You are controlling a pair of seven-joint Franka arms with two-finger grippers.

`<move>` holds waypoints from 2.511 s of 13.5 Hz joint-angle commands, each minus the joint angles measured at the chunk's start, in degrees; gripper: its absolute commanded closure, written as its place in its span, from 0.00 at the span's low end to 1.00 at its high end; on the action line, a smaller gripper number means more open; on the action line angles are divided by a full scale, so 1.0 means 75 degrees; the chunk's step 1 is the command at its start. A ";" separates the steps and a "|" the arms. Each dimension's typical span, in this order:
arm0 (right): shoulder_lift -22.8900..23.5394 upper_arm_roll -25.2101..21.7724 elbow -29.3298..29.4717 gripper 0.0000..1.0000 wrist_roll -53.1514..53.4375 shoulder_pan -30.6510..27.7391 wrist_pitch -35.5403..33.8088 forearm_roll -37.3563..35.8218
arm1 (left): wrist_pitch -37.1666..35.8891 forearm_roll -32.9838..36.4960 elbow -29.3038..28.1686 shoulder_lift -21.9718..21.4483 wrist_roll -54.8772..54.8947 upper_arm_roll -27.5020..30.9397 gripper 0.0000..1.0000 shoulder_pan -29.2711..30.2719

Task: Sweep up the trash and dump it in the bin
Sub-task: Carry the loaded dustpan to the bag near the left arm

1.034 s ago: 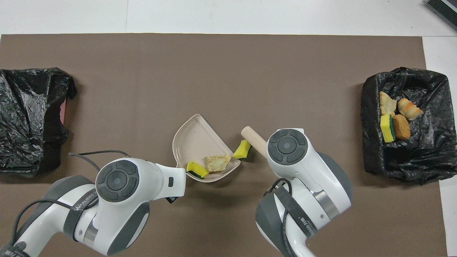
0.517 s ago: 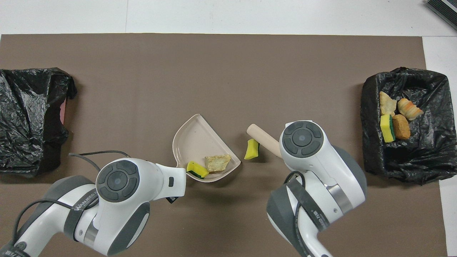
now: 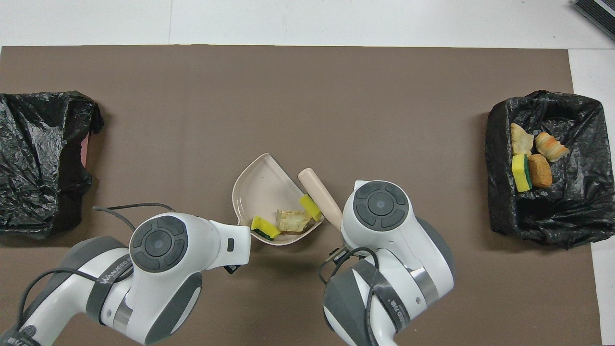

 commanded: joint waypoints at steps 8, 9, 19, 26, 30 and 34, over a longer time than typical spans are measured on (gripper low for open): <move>0.0396 -0.0075 0.0896 1.00 0.2219 0.0021 -0.0304 0.1415 | 0.0251 -0.0084 0.0051 0.0060 -0.0153 0.0053 1.00 -0.0090; 0.0326 -0.0086 0.0838 1.00 0.2265 0.0009 -0.0563 0.1310 | 0.0344 -0.0084 0.0052 0.0072 -0.0153 0.0053 1.00 -0.0078; 0.0396 -0.0040 0.0217 1.00 0.1773 -0.0424 -0.0438 -0.0238 | 0.0321 -0.0084 0.0274 -0.0361 -0.0926 0.0065 1.00 0.0870; 0.0571 -0.0028 -0.0007 1.00 0.2649 0.0195 0.0347 -0.0238 | 0.0228 -0.0096 0.0695 -0.0771 -0.0879 0.0100 1.00 0.2112; 0.0536 -0.0005 -0.0030 1.00 0.4137 0.1143 0.0523 -0.0098 | 0.0123 -0.0189 0.1129 -0.0783 -0.0821 0.0147 1.00 0.2908; 0.0442 0.0019 -0.0522 1.00 0.5226 0.1906 0.1238 0.0031 | -0.1396 -0.0938 0.2309 -0.0749 -0.0402 0.0859 1.00 0.3425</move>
